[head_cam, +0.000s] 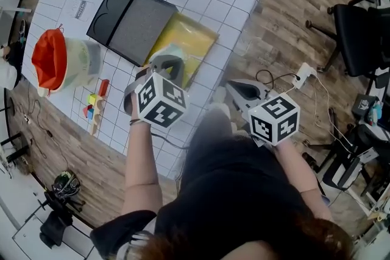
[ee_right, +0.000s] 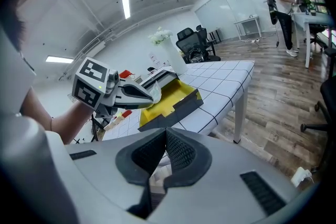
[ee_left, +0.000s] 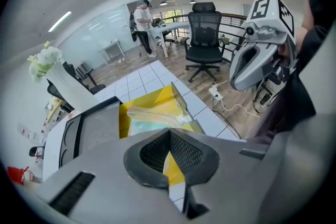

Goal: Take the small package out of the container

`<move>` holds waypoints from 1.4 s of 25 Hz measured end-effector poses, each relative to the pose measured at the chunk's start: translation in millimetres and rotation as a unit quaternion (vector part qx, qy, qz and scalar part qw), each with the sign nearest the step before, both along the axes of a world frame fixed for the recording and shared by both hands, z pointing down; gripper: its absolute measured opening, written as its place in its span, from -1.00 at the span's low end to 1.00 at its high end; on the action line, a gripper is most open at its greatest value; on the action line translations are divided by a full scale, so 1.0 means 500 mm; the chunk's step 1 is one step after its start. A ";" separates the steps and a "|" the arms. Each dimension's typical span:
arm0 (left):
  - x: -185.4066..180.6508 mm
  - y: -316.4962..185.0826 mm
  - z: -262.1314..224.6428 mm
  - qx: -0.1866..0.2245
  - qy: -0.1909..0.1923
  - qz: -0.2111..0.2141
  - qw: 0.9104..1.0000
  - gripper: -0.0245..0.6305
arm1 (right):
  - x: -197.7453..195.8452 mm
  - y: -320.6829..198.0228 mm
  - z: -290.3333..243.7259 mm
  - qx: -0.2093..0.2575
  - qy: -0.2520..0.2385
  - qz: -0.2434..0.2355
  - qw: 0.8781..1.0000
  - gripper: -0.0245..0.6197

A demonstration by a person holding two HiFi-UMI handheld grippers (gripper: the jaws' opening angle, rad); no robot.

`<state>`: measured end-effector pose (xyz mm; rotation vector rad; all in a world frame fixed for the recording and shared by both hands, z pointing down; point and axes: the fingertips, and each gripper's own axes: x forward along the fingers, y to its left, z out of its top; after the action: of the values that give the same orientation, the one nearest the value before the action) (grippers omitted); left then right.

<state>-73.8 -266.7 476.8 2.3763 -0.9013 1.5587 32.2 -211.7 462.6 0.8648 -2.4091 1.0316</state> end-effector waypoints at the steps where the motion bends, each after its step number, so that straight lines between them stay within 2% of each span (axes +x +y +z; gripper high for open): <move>1: -0.001 0.002 -0.012 0.008 0.009 -0.011 1.000 -0.85 | 0.001 0.002 -0.005 0.005 0.000 0.001 1.000 -0.88; 8: -0.022 0.026 -0.091 0.050 0.074 -0.080 0.993 -0.85 | 0.003 0.005 -0.047 0.037 0.001 0.010 0.999 -0.88; 17: -0.050 0.063 -0.143 0.085 0.153 -0.154 0.972 -0.85 | -0.001 -0.005 -0.081 0.076 0.006 0.025 0.997 -0.88; 24: -0.071 0.107 -0.151 0.083 0.172 -0.179 0.965 -0.85 | -0.002 -0.023 -0.106 0.102 0.013 0.042 0.994 -0.88; 35: -0.079 0.140 -0.150 0.085 0.178 -0.191 0.962 -0.85 | -0.002 -0.020 -0.124 0.143 0.039 0.047 0.988 -0.88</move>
<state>-113.1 -196.9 401.8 2.2998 -1.3461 0.9090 31.4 -221.5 400.7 1.1014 -2.5071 0.6754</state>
